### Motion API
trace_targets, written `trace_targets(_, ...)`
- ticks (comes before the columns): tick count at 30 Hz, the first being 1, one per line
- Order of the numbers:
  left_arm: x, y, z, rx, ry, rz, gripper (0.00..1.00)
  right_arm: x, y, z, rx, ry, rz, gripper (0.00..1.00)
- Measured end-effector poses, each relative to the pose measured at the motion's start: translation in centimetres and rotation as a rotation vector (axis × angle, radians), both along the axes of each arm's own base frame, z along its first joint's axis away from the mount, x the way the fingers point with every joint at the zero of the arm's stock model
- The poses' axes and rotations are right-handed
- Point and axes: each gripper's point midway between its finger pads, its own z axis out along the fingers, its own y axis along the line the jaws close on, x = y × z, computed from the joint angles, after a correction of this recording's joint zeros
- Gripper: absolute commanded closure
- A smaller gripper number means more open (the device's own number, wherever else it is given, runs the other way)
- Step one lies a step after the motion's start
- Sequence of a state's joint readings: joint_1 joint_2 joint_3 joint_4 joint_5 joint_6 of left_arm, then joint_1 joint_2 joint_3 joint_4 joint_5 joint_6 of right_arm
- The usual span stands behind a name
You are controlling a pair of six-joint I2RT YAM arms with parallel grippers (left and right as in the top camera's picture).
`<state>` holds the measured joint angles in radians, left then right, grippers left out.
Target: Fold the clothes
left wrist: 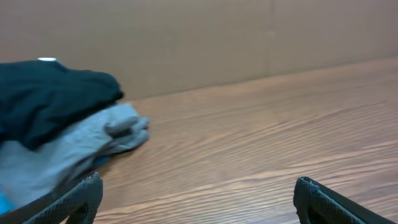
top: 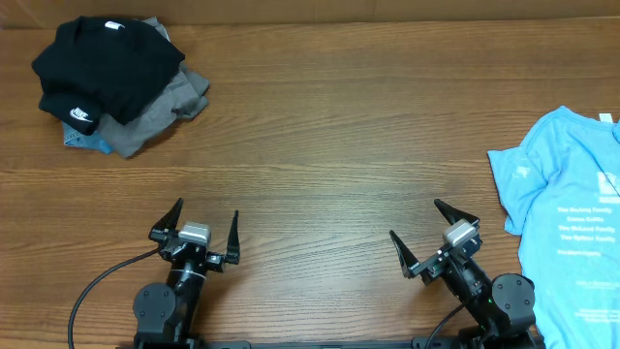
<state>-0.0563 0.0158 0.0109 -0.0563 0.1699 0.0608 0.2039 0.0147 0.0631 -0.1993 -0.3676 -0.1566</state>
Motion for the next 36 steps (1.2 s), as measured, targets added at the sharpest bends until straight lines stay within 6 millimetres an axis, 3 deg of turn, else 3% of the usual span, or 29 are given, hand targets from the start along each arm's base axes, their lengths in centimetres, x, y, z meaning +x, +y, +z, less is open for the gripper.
trace_targets(8,-0.6,-1.6,0.9,-0.077,0.013,-0.094,0.0,-0.3,0.3,2.8,0.174,0.01,0.014,0.0)
trace_targets(15,-1.8,-0.9,8.8,-0.091,0.006,-0.057,0.0,-0.3,-0.8,6.0,0.214,0.217,-0.081,0.0)
trace_targets(19,-0.9,-0.8,10.8,-0.086,0.19,-0.037,0.0,0.9,-1.1,6.7,0.163,0.446,-0.146,0.0)
trace_targets(25,1.9,-1.3,11.0,-0.078,0.568,-0.037,0.0,4.4,-0.7,5.8,0.074,0.776,-0.214,0.0)
trace_targets(30,4.0,-1.6,12.2,-0.077,0.712,-0.04,0.0,7.9,-0.1,4.8,0.069,0.912,-0.253,0.0)
trace_targets(33,4.5,-2.2,12.3,-0.089,0.764,-0.068,0.0,9.9,-2.4,2.9,0.114,0.991,-0.424,0.0)
trace_targets(36,4.7,-2.7,12.1,-0.103,0.793,-0.096,0.0,11.8,-7.2,0.2,0.183,1.058,-0.665,0.06)
